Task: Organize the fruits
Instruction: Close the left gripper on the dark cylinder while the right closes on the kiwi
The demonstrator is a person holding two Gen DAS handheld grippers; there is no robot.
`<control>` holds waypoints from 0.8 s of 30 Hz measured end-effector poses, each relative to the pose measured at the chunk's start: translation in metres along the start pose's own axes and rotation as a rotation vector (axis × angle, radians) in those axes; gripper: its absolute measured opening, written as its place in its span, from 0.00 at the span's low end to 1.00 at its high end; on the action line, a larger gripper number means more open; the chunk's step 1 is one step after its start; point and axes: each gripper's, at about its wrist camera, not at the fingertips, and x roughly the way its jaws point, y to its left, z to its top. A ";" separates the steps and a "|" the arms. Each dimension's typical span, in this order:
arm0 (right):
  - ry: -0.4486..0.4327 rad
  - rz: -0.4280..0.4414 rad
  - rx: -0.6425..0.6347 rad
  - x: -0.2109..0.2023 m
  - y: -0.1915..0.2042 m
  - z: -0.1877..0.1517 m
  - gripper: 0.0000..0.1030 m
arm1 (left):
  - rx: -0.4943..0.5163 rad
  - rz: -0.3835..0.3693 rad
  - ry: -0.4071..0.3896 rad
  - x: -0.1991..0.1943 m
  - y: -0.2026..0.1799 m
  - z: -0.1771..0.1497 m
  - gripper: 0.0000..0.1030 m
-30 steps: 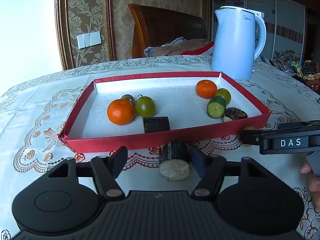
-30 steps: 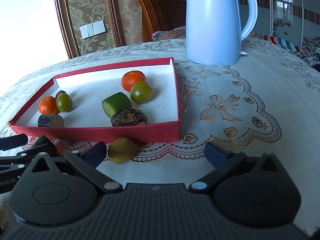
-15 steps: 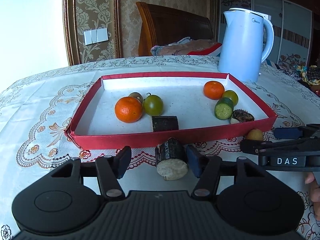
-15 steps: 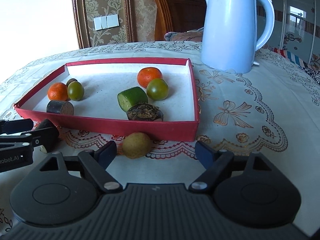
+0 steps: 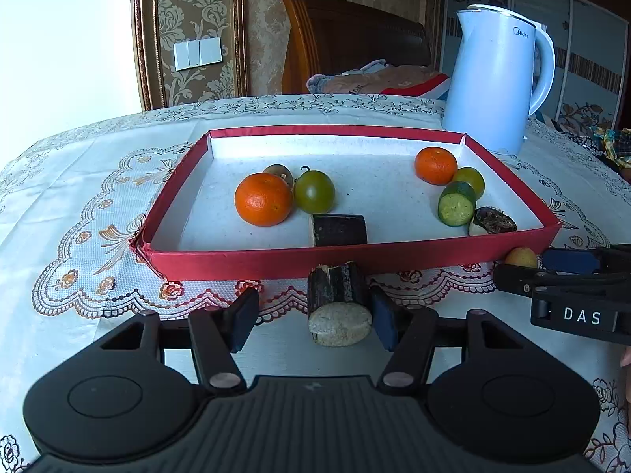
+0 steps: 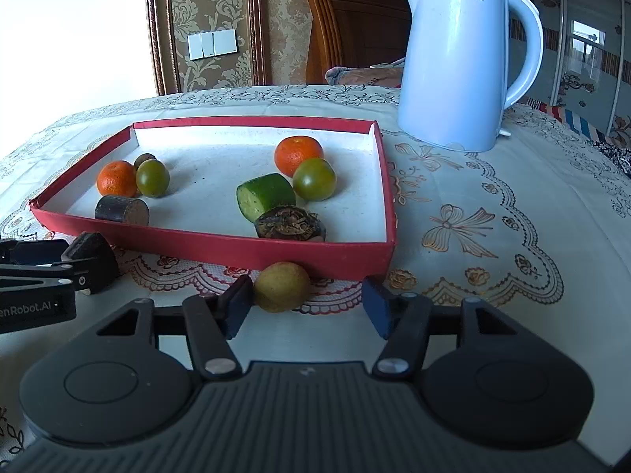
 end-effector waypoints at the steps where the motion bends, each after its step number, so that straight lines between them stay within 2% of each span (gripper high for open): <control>1: 0.000 0.007 0.003 -0.001 0.000 0.000 0.53 | 0.001 0.001 0.000 0.000 0.000 0.000 0.58; 5: -0.004 0.032 -0.022 -0.005 0.002 -0.004 0.51 | 0.004 0.008 -0.002 0.000 -0.001 0.000 0.58; 7: -0.007 0.035 -0.025 -0.006 0.002 -0.005 0.45 | 0.003 0.008 -0.001 0.000 -0.001 0.000 0.58; 12: -0.011 0.053 -0.026 -0.011 0.002 -0.008 0.42 | 0.004 0.009 0.000 0.000 -0.001 0.000 0.58; 15: -0.012 0.058 -0.030 -0.010 0.004 -0.006 0.36 | 0.001 0.009 0.000 0.000 -0.001 0.000 0.58; 18: -0.006 0.052 -0.031 -0.006 0.006 -0.003 0.36 | -0.004 0.010 0.002 0.001 0.000 0.000 0.58; 19: -0.007 0.049 -0.027 -0.005 0.007 -0.002 0.36 | -0.003 0.009 0.002 0.001 0.000 0.000 0.57; 21: -0.010 0.046 -0.030 -0.003 0.008 -0.001 0.28 | 0.002 0.009 -0.001 0.000 -0.001 0.000 0.56; 24: -0.014 0.045 -0.032 -0.003 0.008 -0.002 0.28 | 0.012 0.001 -0.007 -0.001 -0.002 -0.001 0.50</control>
